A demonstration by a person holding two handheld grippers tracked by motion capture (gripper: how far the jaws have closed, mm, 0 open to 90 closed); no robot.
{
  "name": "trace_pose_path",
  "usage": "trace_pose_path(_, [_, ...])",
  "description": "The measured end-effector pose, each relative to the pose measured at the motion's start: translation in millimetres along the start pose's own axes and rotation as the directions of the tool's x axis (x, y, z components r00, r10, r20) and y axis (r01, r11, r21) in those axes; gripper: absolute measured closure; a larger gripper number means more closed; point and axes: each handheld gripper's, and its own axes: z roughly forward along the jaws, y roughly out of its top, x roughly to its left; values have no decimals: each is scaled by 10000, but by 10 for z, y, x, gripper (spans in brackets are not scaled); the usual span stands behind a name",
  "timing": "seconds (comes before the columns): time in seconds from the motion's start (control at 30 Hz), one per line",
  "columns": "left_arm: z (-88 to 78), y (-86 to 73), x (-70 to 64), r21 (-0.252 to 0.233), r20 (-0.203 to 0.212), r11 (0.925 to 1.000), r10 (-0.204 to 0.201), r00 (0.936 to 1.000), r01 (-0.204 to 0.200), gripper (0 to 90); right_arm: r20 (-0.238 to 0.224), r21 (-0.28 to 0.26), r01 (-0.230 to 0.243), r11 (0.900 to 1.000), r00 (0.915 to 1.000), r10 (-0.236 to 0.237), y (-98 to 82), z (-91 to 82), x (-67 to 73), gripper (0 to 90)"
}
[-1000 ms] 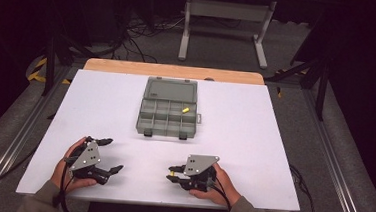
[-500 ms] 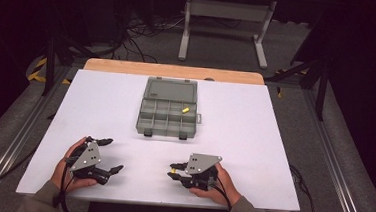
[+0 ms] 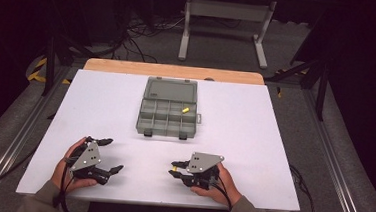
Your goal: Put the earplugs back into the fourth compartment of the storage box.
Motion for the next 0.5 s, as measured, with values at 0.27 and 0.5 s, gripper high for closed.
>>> trace_pose_path(0.27, [0,-1,1,10,-2,10000,-2,10000,2,102,61,-92,-36,10000,10000,36,2,-10,-3,715])
trace_pose_path(0.5, [-2,-1,3,7,-3,10000,9,10000,-9,102,176,-163,-37,9999,9998,40,-1,-18,-12,715])
